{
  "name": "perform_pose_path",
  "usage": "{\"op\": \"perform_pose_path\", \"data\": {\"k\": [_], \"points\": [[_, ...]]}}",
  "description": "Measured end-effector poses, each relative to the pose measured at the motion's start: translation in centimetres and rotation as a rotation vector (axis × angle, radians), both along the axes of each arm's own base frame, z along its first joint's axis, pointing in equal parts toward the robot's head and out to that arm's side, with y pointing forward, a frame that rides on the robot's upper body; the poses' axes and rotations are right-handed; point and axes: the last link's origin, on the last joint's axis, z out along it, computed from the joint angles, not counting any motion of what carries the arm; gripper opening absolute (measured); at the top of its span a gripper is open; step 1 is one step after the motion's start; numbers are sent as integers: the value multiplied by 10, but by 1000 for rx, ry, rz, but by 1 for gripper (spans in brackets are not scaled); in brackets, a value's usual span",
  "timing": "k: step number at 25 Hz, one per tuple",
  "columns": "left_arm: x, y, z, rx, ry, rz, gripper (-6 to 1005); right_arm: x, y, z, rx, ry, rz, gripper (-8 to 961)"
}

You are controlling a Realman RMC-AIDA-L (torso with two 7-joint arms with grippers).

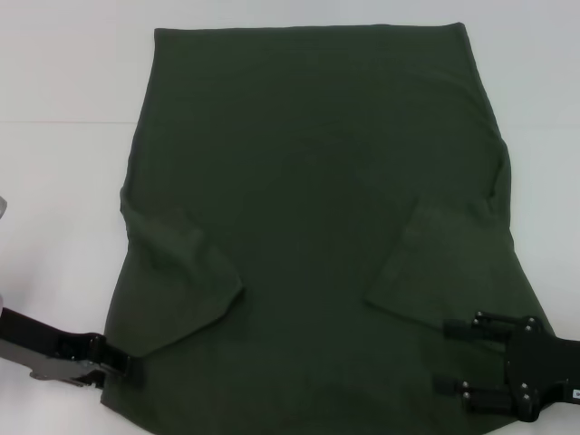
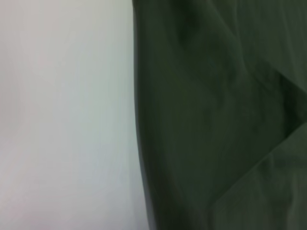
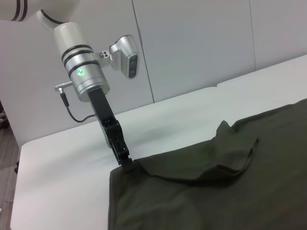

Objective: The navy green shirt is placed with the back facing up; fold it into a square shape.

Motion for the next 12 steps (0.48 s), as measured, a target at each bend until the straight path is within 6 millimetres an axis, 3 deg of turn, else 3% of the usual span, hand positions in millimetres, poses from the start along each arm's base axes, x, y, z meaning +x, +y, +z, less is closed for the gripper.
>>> {"op": "perform_pose_path", "data": {"k": [8, 12], "points": [[1, -1, -2, -15, -13, -3, 414, 2, 0, 3, 4, 14, -31, 775], [1, -2, -3, -17, -14, -1, 249, 2, 1, 6, -1, 17, -43, 775]]}}
